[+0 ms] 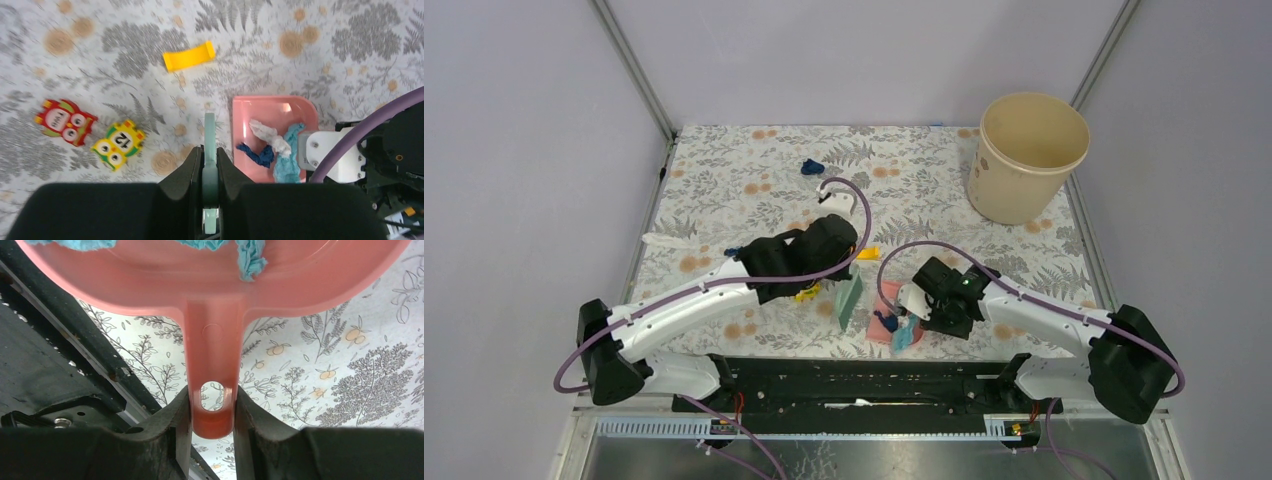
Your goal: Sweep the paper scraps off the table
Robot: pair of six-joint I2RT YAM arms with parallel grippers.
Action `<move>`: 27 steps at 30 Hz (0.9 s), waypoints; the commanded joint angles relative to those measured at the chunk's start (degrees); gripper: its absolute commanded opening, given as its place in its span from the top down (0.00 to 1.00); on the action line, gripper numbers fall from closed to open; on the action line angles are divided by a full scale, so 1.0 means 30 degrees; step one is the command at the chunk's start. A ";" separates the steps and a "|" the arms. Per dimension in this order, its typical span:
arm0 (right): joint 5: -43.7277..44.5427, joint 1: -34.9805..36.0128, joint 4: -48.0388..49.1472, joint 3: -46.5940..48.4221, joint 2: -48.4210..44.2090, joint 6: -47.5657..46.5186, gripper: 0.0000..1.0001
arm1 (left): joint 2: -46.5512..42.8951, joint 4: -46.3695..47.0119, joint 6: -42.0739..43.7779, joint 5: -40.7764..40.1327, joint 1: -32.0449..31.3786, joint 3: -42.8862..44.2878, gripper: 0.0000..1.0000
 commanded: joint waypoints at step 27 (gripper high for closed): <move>-0.1770 -0.6681 -0.0180 0.6804 0.2885 -0.0940 1.00 | 0.6858 1.1198 1.4436 -0.4535 0.8572 0.5920 1.00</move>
